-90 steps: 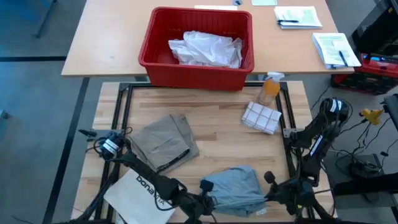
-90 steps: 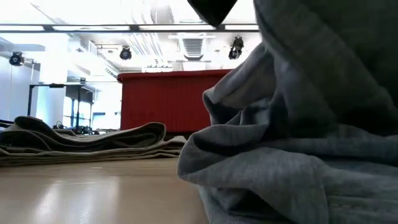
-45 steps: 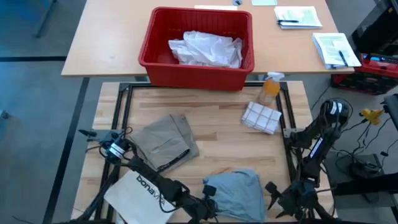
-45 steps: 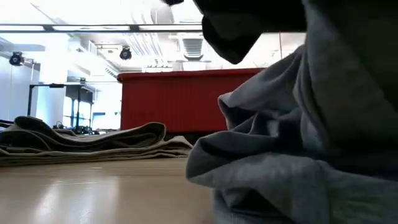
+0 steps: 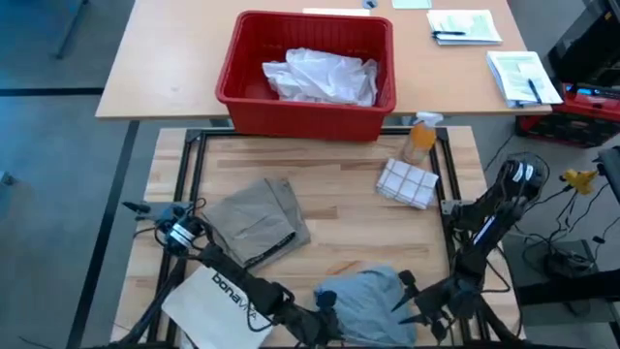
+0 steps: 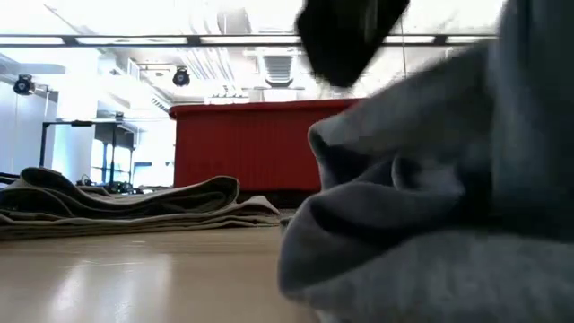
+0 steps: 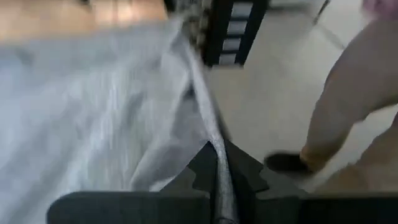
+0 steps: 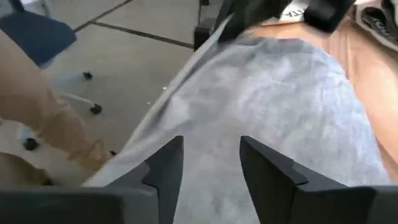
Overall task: Fold laundry
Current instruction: Fold the gray shirt
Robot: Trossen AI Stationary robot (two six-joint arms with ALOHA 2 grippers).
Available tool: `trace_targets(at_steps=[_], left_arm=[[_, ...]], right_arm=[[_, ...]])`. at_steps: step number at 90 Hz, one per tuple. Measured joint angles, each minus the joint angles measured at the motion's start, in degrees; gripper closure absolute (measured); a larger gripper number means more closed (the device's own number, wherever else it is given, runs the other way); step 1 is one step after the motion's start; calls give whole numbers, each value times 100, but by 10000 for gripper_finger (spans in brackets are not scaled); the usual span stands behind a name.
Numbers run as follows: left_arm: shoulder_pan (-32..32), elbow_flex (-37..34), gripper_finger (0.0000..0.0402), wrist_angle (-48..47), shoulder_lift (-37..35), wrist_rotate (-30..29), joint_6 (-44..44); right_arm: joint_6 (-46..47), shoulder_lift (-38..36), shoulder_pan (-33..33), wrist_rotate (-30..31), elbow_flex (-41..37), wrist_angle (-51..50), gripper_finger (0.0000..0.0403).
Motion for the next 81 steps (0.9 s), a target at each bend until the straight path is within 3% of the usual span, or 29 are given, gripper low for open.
trace_targets(at_steps=[11, 45, 81], left_arm=[[-2, -11, 396, 345, 197, 358, -149], [-54, 5, 398, 451, 156, 264, -343], [-277, 0, 398, 156, -139, 608, -423]], right_arm=[[-315, 419, -87, -42, -2, 840, 290], [-1343, 1839, -631, -358, 0, 3437, 399], [-889, 2617, -1315, -965, -15, 3344, 403]])
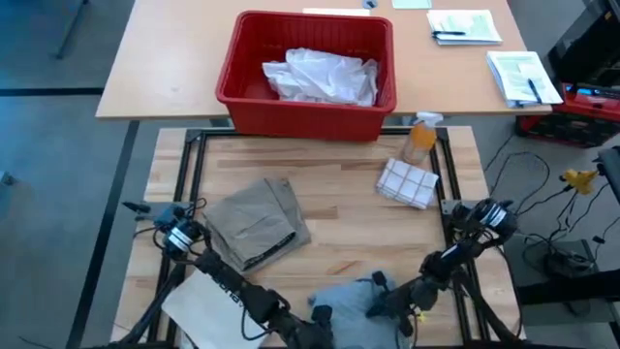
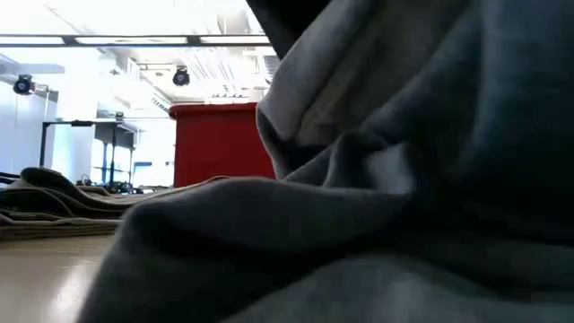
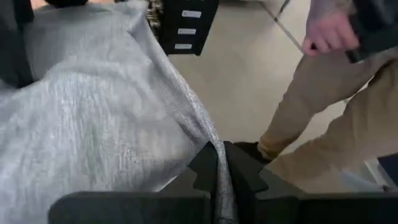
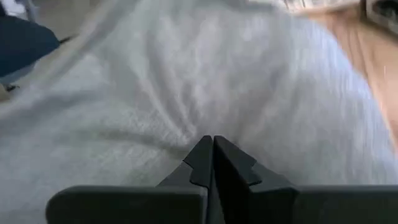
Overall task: Fold laundry
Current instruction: Fold the gray shirt
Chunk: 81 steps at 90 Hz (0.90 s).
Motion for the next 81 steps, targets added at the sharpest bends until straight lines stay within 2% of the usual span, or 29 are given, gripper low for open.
trace_targets(at_steps=[19, 42, 56, 69, 73, 81], left_arm=[[-21, 0, 398, -131, -157, -3, -226], [-175, -2, 398, -231, -283, -55, -612], [-181, 0, 398, -453, -296, -625, -902], [-171, 0, 398, -480, -297, -975, -632], [-180, 0, 395, -572, -305, -1137, -864], [-178, 0, 375, -745, -305, -1035, -1252]], right_arm=[[97, 357, -63, -32, 9, 127, 403], [30, 215, -118, -83, -212, 80, 403], [50, 203, -146, 4, -282, 258, 403], [94, 207, -146, -9, -281, 290, 403], [97, 207, -146, -20, -284, 294, 403], [94, 207, -146, -24, -291, 302, 403]])
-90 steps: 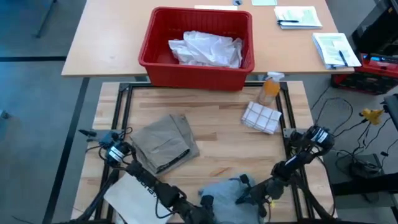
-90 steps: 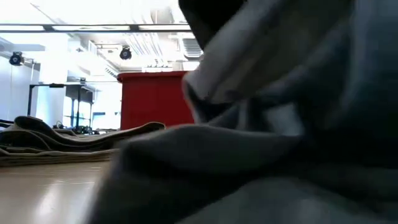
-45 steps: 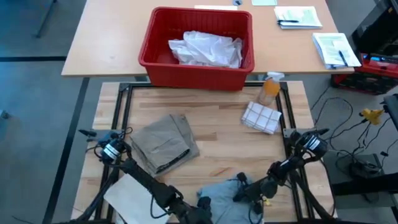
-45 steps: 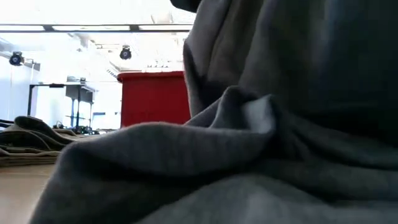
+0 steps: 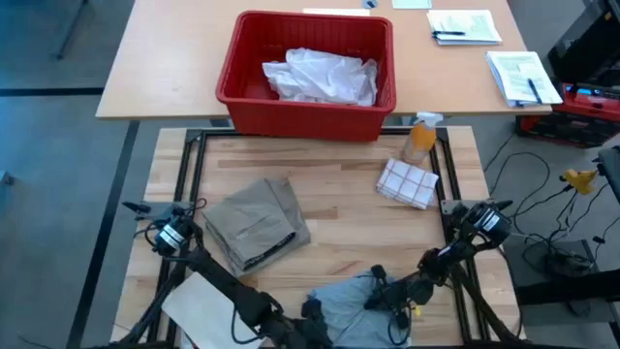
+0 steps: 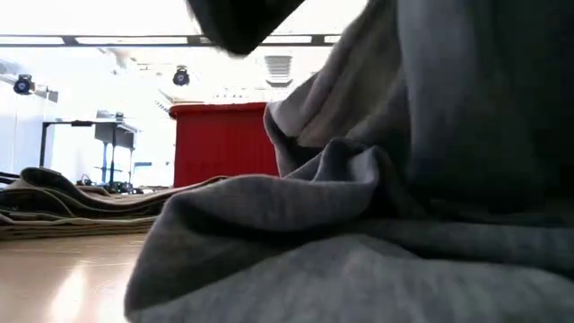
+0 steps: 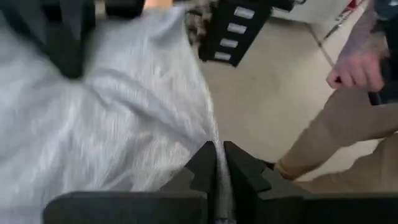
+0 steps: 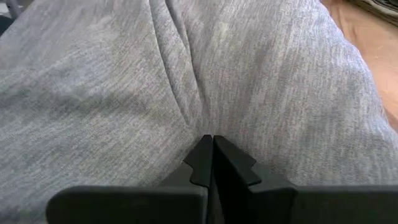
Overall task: Fold laundry
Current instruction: Fold the gray shirt
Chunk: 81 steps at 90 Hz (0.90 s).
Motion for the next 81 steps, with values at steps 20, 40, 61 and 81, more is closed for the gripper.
trace_targets(at_steps=[20, 40, 61, 81], left_arm=[[4, 0, 231, 231, 0, 471, -535], [23, 0, 77, 211, -163, -954, -40], [738, 2, 73, 164, 136, -1180, 313], [928, 9, 133, 655, 405, -1025, 825]], right_arm=[[-35, 0, 0, -6, -2, 12, 403], [-50, -5, 8, -85, -16, 61, 403], [-64, -624, 127, -141, -79, -249, 403], [719, -2345, 201, 562, -182, -2351, 403]])
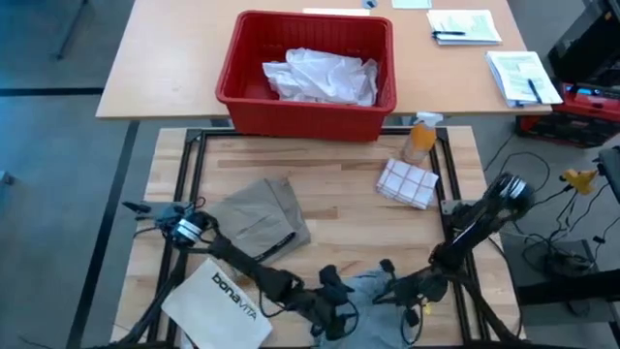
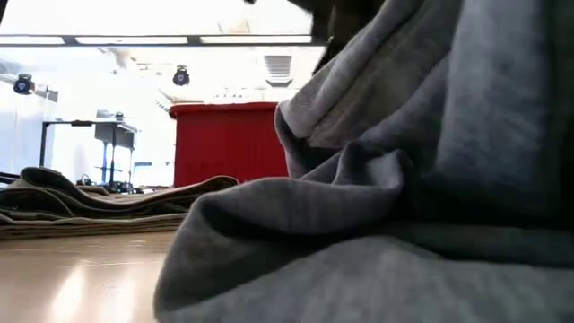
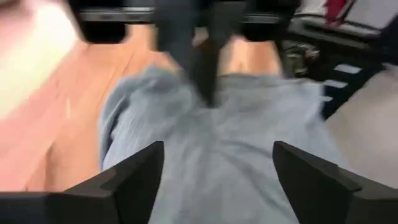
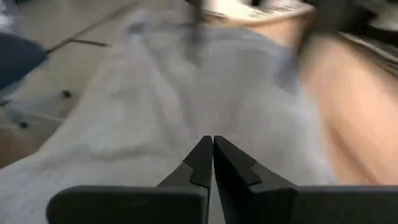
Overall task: Fold laundry
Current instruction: Fold the gray shirt
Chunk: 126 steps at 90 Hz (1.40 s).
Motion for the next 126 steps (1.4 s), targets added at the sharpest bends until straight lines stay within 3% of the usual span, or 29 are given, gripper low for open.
trace_targets(at_steps=[8, 17, 39, 46, 78, 92, 103, 114, 126], left_arm=[[-10, -95, 163, -127, 136, -76, 86], [22, -224, 204, 11, 267, -160, 188], [63, -337, 366, 218, 454, -207, 329], [91, -342, 393, 219, 460, -196, 474], [121, -367, 340, 167, 460, -195, 437], [125, -397, 327, 15, 234, -199, 255], [124, -397, 310, -107, -195, -206, -78], [11, -384, 282, -543, -612, -207, -937], [-296, -410, 245, -1109, -950, -183, -2552]], right_arm=[[437, -508, -15, 347, -174, -711, 403], [845, -820, -9, 748, -565, -864, 403], [1528, -1146, 15, 472, -990, -828, 403], [1475, -1076, 15, 382, -1001, -814, 403], [2443, -816, 48, 347, -1337, -1250, 403], [2660, -1378, 68, 181, -1193, -1468, 403], [3315, -2058, 67, -295, -929, -2410, 399], [4191, -2731, 99, -649, -515, -3498, 365], [5323, -3169, 238, -868, -126, -4290, 287]])
